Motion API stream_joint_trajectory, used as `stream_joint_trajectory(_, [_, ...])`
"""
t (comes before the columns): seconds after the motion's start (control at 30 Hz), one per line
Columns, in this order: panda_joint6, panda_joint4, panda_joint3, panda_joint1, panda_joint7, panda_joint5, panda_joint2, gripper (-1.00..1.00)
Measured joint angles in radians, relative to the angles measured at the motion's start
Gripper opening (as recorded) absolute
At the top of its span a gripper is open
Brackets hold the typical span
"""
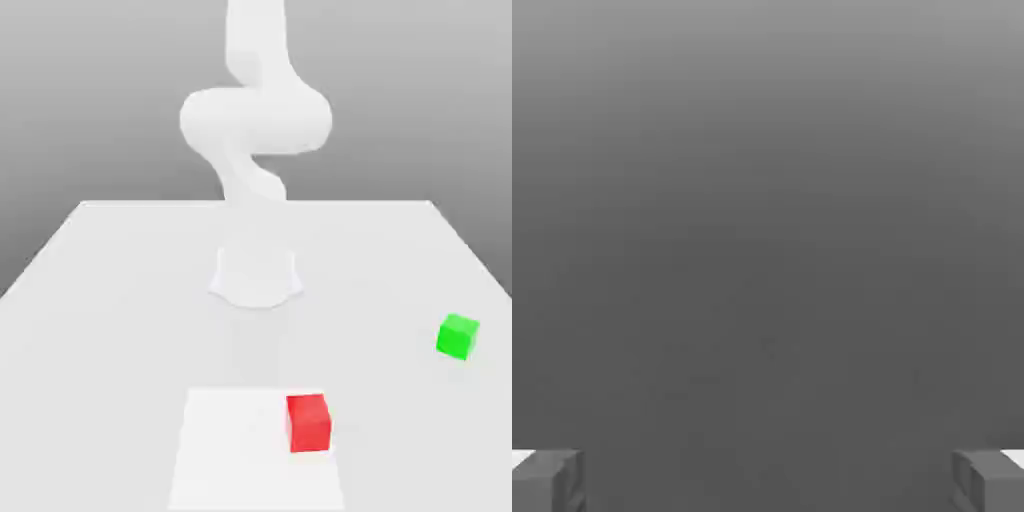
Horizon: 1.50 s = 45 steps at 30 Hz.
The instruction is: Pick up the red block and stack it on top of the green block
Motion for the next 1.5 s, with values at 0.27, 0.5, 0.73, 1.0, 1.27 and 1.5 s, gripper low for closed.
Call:
stream_joint_trajectory(0.27, [0.168,-0.153,0.023,0.038,0.001,0.026,0.3,0.0])
stream_joint_trajectory(0.5, [0.311,-0.284,0.051,0.065,0.021,0.023,0.553,0.0])
stream_joint_trajectory(0.73, [0.471,-0.373,0.054,0.094,0.069,-0.027,0.807,0.0])
stream_joint_trajectory(1.0, [0.612,-0.353,0.029,0.112,0.093,-0.058,0.975,-1.0])
stream_joint_trajectory(1.27, [0.507,-0.372,0.044,0.102,0.078,-0.037,0.851,-1.0])
stream_joint_trajectory(1.5, [0.398,-0.396,0.141,0.258,-0.129,0.004,0.717,-1.0])
